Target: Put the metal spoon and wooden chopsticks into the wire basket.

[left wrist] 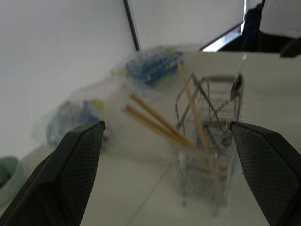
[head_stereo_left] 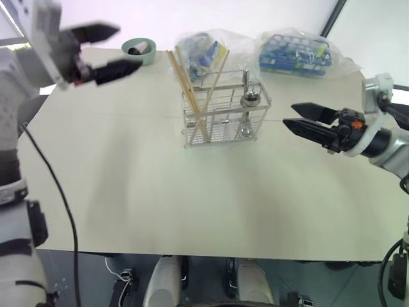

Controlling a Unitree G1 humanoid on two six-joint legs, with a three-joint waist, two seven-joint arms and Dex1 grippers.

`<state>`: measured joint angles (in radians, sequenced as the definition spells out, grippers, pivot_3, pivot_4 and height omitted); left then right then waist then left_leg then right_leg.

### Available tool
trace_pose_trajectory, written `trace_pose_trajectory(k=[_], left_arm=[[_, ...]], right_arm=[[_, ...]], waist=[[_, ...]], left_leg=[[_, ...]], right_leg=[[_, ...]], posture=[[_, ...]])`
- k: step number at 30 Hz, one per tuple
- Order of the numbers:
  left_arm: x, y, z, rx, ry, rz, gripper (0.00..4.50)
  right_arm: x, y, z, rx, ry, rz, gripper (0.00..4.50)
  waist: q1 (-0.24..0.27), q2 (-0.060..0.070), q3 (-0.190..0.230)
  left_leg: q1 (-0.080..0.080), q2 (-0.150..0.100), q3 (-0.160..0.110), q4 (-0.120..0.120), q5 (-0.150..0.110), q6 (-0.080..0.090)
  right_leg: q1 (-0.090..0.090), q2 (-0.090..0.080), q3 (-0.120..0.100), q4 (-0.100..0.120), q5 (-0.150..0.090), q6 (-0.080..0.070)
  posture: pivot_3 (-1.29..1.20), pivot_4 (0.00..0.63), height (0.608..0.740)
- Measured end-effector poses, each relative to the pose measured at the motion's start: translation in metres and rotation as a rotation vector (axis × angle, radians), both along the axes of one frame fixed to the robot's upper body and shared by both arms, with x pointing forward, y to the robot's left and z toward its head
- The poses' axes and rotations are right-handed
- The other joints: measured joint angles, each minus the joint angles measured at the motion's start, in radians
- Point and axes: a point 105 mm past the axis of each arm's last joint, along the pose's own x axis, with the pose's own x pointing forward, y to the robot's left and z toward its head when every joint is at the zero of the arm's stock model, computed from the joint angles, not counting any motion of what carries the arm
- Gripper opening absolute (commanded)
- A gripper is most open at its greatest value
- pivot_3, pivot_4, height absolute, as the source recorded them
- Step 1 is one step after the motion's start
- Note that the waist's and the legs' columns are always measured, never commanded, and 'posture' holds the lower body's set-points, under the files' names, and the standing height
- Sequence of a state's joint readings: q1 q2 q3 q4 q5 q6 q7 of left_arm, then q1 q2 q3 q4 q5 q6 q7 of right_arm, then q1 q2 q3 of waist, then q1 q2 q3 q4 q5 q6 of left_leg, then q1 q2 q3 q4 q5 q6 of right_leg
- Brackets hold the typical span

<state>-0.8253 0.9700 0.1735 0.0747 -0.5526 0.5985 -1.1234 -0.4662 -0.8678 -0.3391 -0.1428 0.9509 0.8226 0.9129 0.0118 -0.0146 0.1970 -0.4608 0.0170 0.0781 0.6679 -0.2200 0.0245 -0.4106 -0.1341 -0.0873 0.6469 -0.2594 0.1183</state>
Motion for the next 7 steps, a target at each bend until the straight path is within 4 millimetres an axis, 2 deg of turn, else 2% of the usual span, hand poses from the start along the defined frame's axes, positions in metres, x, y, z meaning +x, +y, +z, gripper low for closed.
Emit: trace_pose_trajectory(k=[2,7], left_arm=[[-0.010,0.005,-0.017,0.067,0.056,-0.014,4.46],[-0.027,0.000,-0.043,0.151,0.111,-0.058,4.46]], right_arm=[[0.000,-0.005,-0.001,-0.019,0.000,-0.007,4.10],[0.001,-0.008,-0.003,-0.022,0.004,-0.002,4.10]], waist=[[0.000,0.000,0.000],[-0.001,0.000,0.000]], left_leg=[[0.000,0.000,0.000,0.000,0.000,0.000],[0.000,0.001,0.000,0.000,0.000,0.000]], right_leg=[[0.000,0.000,0.000,-0.001,0.000,0.000],[-0.001,0.000,0.000,0.000,0.000,0.000]], posture=[[0.00,0.150,0.708],[0.00,0.150,0.708]])
